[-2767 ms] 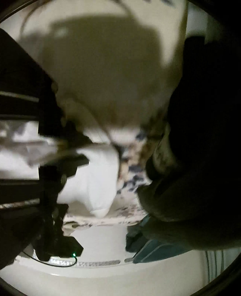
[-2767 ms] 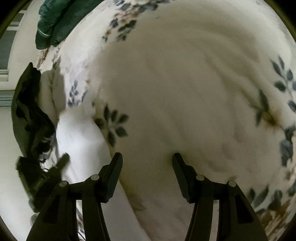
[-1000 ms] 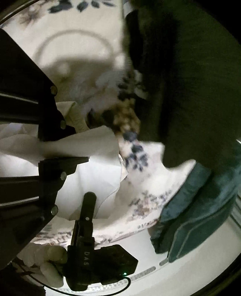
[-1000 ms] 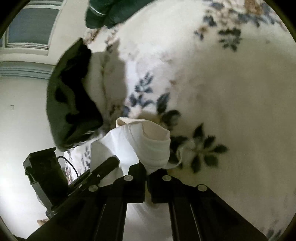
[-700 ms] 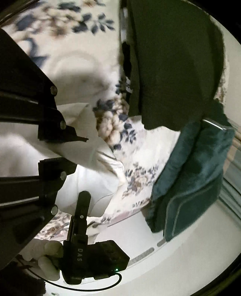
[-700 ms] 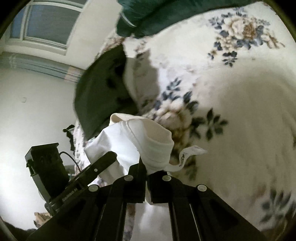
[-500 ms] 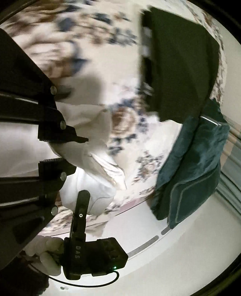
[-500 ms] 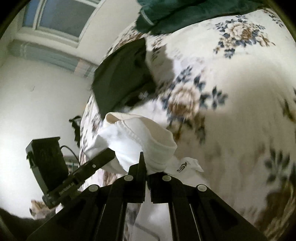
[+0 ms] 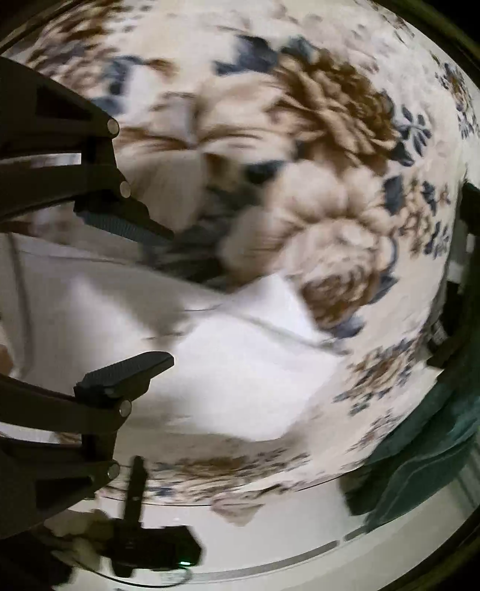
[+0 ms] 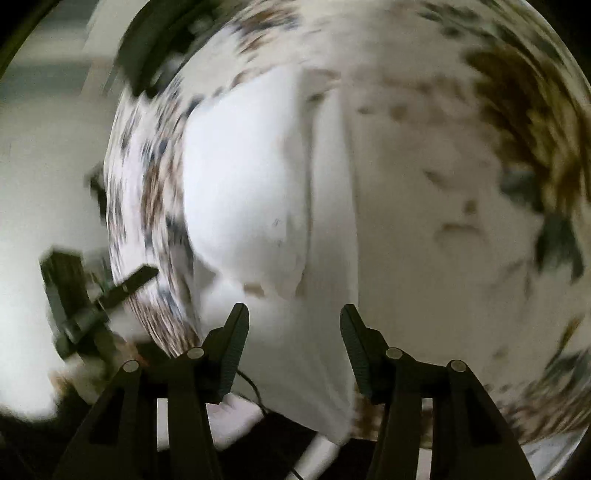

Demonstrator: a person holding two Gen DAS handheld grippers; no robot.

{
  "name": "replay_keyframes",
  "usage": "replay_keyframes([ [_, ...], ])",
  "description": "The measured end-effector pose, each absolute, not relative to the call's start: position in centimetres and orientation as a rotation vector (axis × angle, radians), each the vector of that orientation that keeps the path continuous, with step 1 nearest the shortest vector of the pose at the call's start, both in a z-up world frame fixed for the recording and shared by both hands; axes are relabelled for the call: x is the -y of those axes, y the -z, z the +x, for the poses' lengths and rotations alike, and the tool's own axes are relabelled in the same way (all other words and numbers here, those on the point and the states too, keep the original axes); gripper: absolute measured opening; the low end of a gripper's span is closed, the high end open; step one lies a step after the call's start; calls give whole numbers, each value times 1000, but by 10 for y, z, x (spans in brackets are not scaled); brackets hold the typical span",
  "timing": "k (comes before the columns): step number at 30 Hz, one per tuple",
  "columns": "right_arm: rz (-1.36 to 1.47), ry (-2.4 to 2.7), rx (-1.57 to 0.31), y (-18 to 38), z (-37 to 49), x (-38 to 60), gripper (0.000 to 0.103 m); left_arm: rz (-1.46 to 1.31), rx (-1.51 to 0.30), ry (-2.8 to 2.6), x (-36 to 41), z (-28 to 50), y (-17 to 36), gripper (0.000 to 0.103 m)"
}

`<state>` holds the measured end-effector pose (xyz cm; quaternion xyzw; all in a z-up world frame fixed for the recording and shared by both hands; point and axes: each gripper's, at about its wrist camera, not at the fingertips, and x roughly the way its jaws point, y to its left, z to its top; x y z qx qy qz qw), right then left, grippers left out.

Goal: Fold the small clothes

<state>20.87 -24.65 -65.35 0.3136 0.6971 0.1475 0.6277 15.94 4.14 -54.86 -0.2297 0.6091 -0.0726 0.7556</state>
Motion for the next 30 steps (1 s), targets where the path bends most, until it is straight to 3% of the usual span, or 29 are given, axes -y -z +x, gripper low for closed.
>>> replay_keyframes([
  [7,858,-221,-1580,703,250,228,54,-505,-1340,192,-31,239,595,57],
  [9,890,-205,-1601,717,253,224,54,-485,-1339,221,-19,252,603,51],
  [10,920,-204,-1599,721,254,224,54,-464,-1333,223,-16,250,600,25],
  [11,944,-208,-1574,720,253,225,47,-435,-1317,253,-9,251,594,1],
  [12,948,-222,-1540,716,254,226,36,-403,-1302,272,-2,249,586,1],
  [13,932,-225,-1536,713,253,227,15,-372,-1284,280,4,248,579,0],
  [17,888,-254,-1496,694,252,233,8,-589,-1256,341,0,240,567,0],
  [21,864,-255,-1489,677,250,249,8,-822,-1258,332,-16,233,573,0],
  [25,783,-201,-1587,683,253,257,10,-718,-1323,287,-18,231,583,3],
  [26,776,-191,-1628,688,252,259,17,-691,-1340,274,-18,230,585,7],
  [28,781,-195,-1644,687,244,263,20,-606,-1358,258,-20,220,581,17],
  [30,797,-197,-1643,678,226,273,43,-569,-1354,265,-24,207,573,36],
])
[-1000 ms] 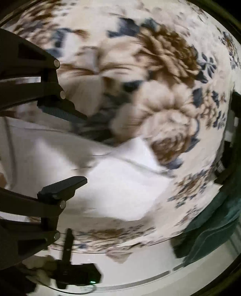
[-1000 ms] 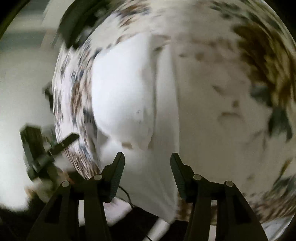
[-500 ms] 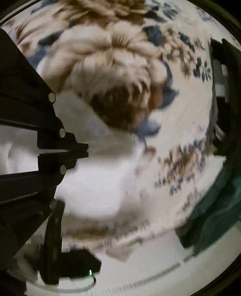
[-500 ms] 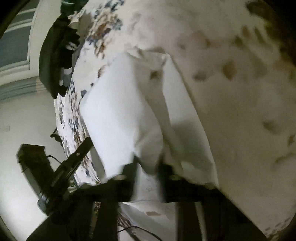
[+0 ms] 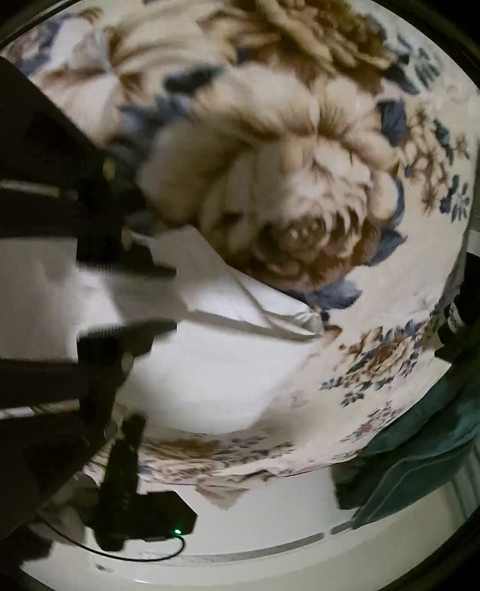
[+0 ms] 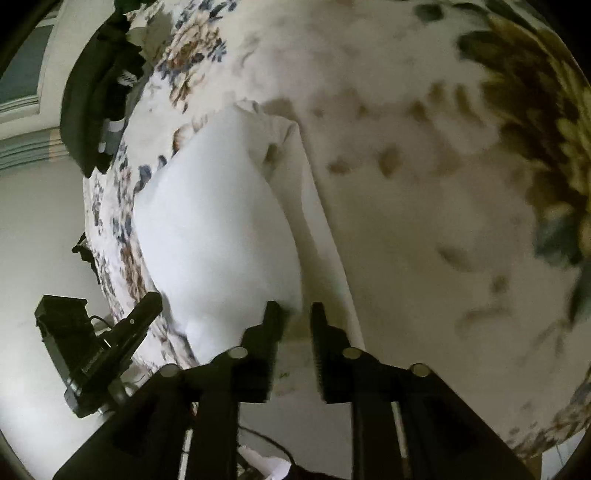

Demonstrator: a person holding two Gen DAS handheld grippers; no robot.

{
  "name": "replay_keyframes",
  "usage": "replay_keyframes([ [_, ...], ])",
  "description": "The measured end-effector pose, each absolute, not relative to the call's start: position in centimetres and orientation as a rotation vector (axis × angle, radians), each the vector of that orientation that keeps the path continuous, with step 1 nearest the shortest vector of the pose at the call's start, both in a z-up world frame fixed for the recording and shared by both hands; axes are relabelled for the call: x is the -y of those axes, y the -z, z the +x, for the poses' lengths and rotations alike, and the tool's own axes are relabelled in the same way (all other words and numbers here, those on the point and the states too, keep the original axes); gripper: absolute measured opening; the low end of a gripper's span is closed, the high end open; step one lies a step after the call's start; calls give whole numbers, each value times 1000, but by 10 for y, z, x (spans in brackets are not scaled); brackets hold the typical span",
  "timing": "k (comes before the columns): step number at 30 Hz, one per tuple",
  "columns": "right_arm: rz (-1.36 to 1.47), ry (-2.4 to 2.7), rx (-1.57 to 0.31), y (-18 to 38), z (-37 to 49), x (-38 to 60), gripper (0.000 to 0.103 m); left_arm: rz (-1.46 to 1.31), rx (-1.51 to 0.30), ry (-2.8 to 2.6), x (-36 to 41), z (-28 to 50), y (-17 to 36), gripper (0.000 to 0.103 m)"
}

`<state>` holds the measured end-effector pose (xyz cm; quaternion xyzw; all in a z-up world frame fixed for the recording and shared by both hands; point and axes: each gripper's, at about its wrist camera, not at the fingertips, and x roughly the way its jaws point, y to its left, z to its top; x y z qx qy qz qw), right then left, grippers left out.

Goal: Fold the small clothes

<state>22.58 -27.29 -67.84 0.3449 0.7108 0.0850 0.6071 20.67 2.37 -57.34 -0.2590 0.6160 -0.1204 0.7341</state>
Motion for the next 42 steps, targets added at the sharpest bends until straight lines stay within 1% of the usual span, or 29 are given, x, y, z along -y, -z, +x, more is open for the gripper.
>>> replay_keyframes([
  [1,822,-199,-1642,675,213,279,55,-558,-1353,278,-27,194,568,52],
  [2,851,-198,-1646,672,196,286,56,-554,-1357,281,-29,183,565,62],
  [3,864,-194,-1663,672,179,292,56,-550,-1366,276,-33,171,563,63],
  [8,898,-181,-1789,691,94,303,56,-528,-1507,269,-39,101,581,64],
  [13,954,-224,-1883,726,41,289,56,-527,-1640,232,-36,49,623,64],
  [18,1020,-254,-1889,735,25,276,56,-488,-1626,222,-24,34,628,64],
  [19,1022,-255,-1887,734,25,274,54,-495,-1620,218,-22,32,627,63],
  [21,1023,-242,-1880,730,25,271,30,-506,-1624,220,-18,27,626,58],
  [22,1026,-243,-1881,730,23,269,12,-508,-1621,217,-16,28,625,39],
  [23,1037,-239,-1874,728,21,270,8,-512,-1623,219,-16,26,625,14],
  [24,1051,-236,-1866,727,19,271,7,-524,-1629,223,-16,25,625,8],
  [25,1060,-237,-1855,723,18,273,5,-547,-1623,224,-17,23,623,7],
  [27,1064,-252,-1832,712,15,278,5,-570,-1617,221,-20,25,619,5],
  [30,1104,-289,-1788,691,24,276,4,-698,-1594,216,-34,28,603,4],
  [34,1147,-322,-1696,652,56,280,4,-822,-1509,236,-49,55,562,4],
  [37,1201,-334,-1604,630,101,287,4,-858,-1430,261,-52,106,540,4],
  [39,1218,-320,-1542,623,139,294,4,-869,-1378,278,-48,149,535,5],
  [40,1228,-297,-1508,621,159,300,5,-872,-1360,288,-47,173,533,6],
  [42,1282,-251,-1430,623,199,313,6,-892,-1322,292,-45,227,537,11],
])
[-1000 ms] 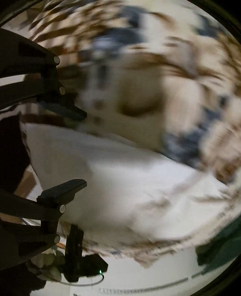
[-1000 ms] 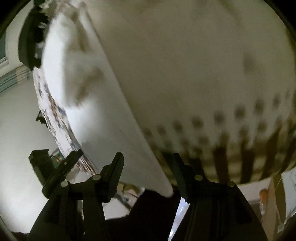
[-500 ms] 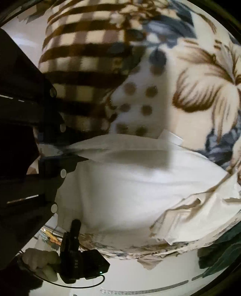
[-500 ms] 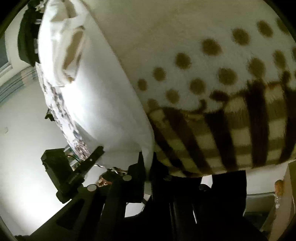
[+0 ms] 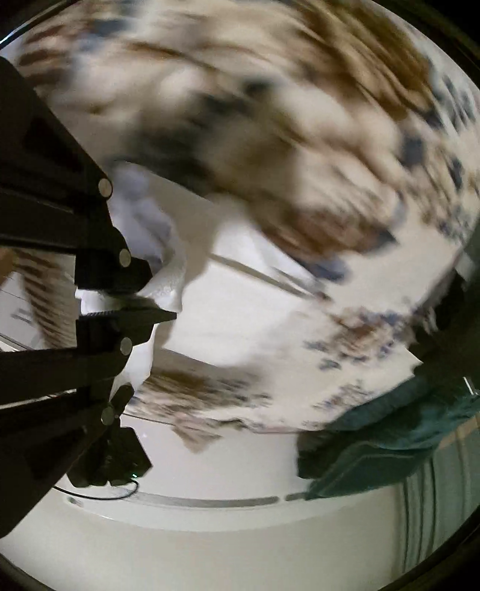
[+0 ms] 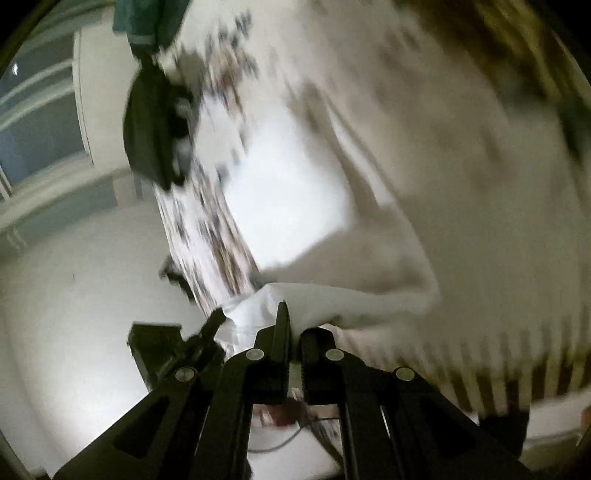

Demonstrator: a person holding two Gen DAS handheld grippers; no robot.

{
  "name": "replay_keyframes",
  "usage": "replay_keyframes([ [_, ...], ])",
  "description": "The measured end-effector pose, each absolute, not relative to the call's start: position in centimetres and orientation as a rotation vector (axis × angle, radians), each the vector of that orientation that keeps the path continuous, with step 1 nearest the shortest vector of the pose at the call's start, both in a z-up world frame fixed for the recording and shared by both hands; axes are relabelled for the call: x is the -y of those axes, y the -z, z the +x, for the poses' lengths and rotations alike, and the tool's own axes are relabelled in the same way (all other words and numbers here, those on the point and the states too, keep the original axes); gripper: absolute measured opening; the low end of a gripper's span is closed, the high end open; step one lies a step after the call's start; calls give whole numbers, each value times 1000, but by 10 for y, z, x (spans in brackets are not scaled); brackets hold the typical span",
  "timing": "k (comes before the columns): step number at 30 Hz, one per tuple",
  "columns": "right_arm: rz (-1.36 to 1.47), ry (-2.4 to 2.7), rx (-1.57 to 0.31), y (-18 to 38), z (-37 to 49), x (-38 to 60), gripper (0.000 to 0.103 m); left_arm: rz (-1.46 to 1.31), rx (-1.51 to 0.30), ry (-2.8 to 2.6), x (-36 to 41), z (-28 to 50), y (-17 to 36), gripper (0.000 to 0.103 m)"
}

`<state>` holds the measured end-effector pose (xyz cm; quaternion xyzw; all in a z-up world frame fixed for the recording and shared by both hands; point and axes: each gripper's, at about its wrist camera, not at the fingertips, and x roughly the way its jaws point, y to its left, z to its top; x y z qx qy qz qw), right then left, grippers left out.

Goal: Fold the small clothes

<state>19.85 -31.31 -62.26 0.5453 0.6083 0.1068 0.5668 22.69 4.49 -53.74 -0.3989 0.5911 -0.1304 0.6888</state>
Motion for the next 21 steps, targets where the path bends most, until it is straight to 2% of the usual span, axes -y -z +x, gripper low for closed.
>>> replay_keyframes([
  [1,1321,-236,-1392,625,217,320,7,-898,-1302,279,-43,246,540,20],
  [3,1402,-240,-1327,632,251,330,15,-887,-1271,262,-44,275,542,42],
  [4,1410,-232,-1304,633,260,338,27,-865,-1259,251,-45,289,543,53],
  [5,1408,-219,-1272,630,268,341,38,-856,-1242,247,-50,292,541,53],
  [7,1385,-219,-1239,623,272,348,50,-839,-1220,245,-60,297,537,54],
  [13,1047,-171,-1354,615,260,358,51,-687,-1312,203,-65,277,553,55],
  [18,955,-142,-1426,649,270,350,51,-665,-1394,263,-36,289,593,54],
  [19,971,-154,-1421,655,277,349,51,-645,-1380,279,-28,297,596,49],
  [20,992,-175,-1398,656,282,348,34,-632,-1352,293,-23,301,595,15],
  [21,995,-169,-1382,656,286,347,13,-623,-1327,322,-20,305,592,2],
])
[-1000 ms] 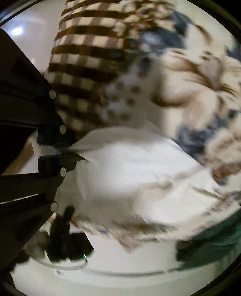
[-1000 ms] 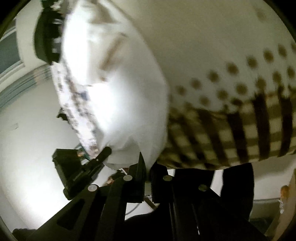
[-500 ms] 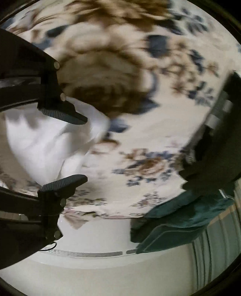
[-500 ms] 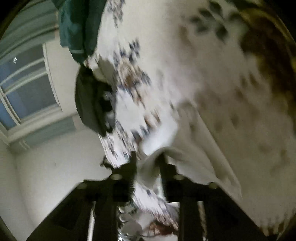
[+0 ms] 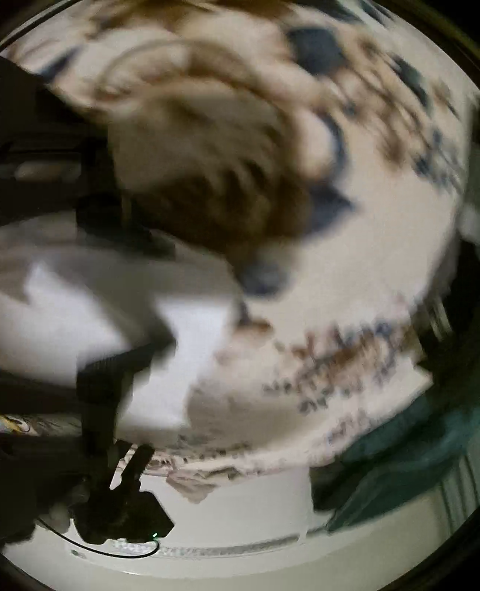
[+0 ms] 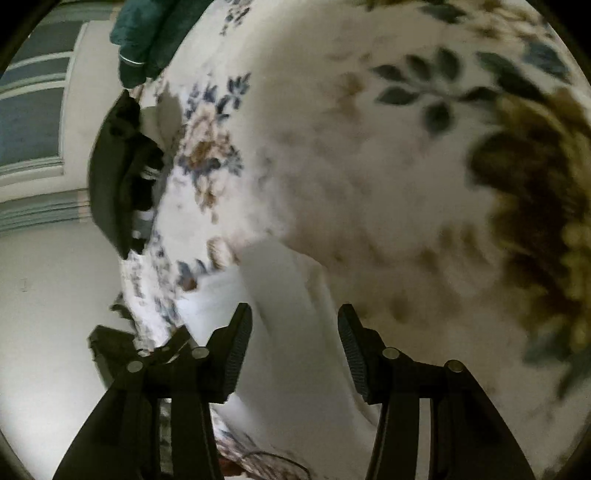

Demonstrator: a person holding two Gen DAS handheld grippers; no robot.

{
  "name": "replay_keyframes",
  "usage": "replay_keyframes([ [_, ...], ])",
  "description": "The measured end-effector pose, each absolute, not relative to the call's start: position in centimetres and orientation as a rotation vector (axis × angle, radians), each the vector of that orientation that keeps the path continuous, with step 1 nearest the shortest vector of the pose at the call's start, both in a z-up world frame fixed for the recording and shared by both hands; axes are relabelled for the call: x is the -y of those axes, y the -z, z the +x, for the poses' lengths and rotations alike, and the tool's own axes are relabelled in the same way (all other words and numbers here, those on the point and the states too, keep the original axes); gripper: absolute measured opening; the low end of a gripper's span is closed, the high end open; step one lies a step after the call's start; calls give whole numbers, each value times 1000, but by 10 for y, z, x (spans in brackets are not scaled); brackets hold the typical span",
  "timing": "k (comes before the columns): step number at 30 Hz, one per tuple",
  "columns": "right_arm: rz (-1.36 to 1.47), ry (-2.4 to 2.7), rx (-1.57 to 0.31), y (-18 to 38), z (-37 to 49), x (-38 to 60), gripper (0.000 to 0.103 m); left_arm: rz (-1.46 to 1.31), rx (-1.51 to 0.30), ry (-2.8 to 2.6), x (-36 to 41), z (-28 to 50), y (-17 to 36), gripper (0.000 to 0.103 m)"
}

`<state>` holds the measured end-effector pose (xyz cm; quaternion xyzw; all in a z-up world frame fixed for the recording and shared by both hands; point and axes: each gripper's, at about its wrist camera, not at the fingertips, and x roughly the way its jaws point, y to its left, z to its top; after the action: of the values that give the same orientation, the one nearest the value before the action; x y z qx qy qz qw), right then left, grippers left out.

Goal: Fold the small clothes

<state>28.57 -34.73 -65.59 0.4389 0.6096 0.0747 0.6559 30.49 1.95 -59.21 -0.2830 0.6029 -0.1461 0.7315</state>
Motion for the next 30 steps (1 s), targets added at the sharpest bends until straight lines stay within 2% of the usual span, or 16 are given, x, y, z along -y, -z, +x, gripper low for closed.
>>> replay_keyframes([
  [1,993,-162,-1380,654,290,346,3,-591,-1312,342,-14,310,584,2],
  [6,977,-79,-1300,640,302,353,3,-620,-1237,347,-24,328,572,2],
  [10,939,-23,-1356,660,311,348,3,-653,-1311,307,-33,340,604,2],
  [13,930,-33,-1408,666,317,347,4,-740,-1361,314,-45,340,607,4],
  [15,919,-38,-1424,659,314,350,17,-744,-1374,286,-54,330,596,14],
  [17,907,-49,-1435,649,303,355,42,-730,-1370,272,-62,311,584,48],
  [19,890,-66,-1452,638,284,359,45,-717,-1377,262,-68,280,577,57],
  [23,866,-114,-1515,634,250,356,45,-756,-1479,284,-58,237,595,57],
  [27,871,-165,-1573,654,228,343,45,-775,-1521,349,-25,229,618,57],
  [28,882,-179,-1587,661,226,341,45,-746,-1503,345,-17,228,618,52],
  [29,896,-189,-1601,670,224,338,45,-743,-1454,371,-9,229,616,29],
  [30,927,-202,-1602,676,222,337,45,-756,-1431,386,-7,230,615,11],
])
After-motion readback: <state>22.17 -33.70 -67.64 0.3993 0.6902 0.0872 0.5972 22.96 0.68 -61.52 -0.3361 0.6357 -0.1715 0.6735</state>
